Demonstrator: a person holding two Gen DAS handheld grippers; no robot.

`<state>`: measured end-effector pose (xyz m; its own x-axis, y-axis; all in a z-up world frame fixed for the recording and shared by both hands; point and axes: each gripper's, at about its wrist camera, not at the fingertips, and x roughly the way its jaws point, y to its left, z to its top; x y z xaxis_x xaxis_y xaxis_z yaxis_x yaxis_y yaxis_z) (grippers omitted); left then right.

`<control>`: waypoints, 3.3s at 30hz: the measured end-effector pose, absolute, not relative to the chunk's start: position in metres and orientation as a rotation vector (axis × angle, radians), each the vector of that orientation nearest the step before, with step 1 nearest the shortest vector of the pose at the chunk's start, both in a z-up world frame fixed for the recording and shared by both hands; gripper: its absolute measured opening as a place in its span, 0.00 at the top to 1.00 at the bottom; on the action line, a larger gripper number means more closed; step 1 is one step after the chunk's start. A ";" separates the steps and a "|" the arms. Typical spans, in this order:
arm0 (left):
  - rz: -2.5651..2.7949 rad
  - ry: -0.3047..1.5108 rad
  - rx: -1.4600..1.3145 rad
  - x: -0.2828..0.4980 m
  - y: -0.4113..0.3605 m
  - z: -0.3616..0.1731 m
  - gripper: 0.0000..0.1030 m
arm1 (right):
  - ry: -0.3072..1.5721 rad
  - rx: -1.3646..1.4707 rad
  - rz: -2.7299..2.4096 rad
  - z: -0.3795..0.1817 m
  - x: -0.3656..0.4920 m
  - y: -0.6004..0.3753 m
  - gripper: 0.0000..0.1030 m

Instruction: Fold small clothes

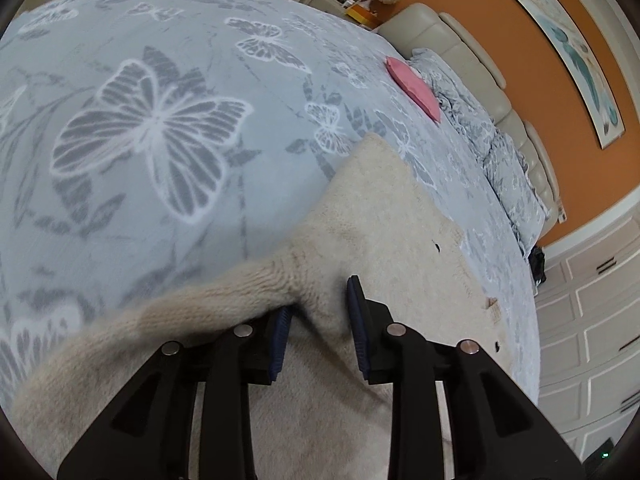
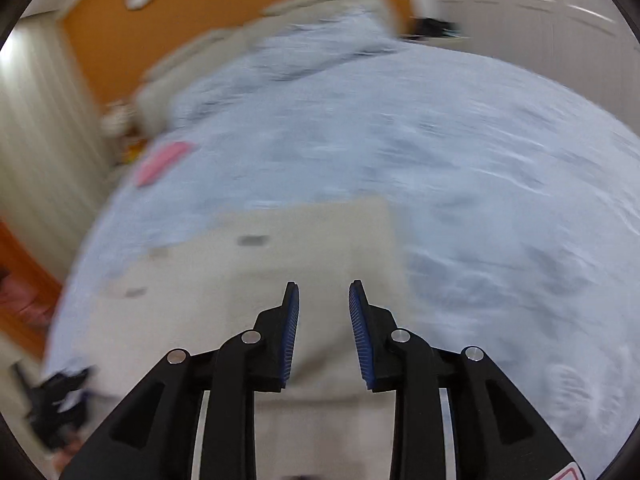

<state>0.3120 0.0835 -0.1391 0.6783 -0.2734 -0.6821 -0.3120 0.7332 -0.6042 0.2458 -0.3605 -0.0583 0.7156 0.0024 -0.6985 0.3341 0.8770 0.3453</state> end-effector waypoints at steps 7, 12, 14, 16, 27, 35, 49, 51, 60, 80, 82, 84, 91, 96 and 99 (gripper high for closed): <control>0.029 0.859 -0.772 0.311 0.088 -0.139 0.73 | 0.931 0.394 0.360 -0.068 0.379 -0.192 0.84; 0.029 0.871 -0.734 0.312 0.085 -0.138 0.73 | 1.083 0.264 0.413 -0.114 0.439 -0.110 0.84; 0.030 0.876 -0.720 0.313 0.083 -0.138 0.72 | 1.102 0.242 0.389 -0.126 0.437 -0.116 0.94; 0.033 0.880 -0.706 0.313 0.082 -0.137 0.72 | 1.078 0.280 0.372 -0.128 0.430 -0.142 1.00; 0.058 0.904 -0.621 0.316 0.071 -0.134 0.70 | 0.913 0.586 -0.227 -0.118 0.297 -0.398 0.97; 0.085 0.917 -0.504 0.319 0.059 -0.131 0.68 | 0.960 0.461 -0.211 -0.123 0.271 -0.370 1.00; 0.096 0.920 -0.430 0.318 0.050 -0.130 0.62 | 0.916 0.643 -0.271 -0.119 0.231 -0.364 0.85; 0.096 0.921 -0.421 0.318 0.048 -0.129 0.61 | 0.917 0.655 -0.258 -0.123 0.233 -0.365 0.83; 0.115 0.918 -0.331 0.317 0.035 -0.128 0.57 | 0.881 0.666 -0.221 -0.118 0.241 -0.364 0.58; 0.127 0.915 -0.296 0.316 0.030 -0.128 0.55 | 0.851 0.652 -0.157 -0.120 0.256 -0.353 0.69; 0.126 0.916 -0.295 0.316 0.030 -0.128 0.55 | 0.848 0.670 -0.142 -0.119 0.258 -0.354 0.93; 0.123 0.916 -0.295 0.317 0.030 -0.128 0.55 | 0.788 0.679 -0.130 -0.106 0.253 -0.354 0.93; 0.114 0.913 -0.288 0.317 0.029 -0.128 0.53 | 0.867 0.589 -0.178 -0.122 0.261 -0.364 0.93; 0.108 0.910 -0.284 0.316 0.029 -0.129 0.53 | 0.826 0.641 -0.198 -0.112 0.255 -0.373 0.88; 0.114 0.908 -0.274 0.316 0.027 -0.129 0.52 | 0.708 0.561 -0.243 -0.081 0.246 -0.365 0.83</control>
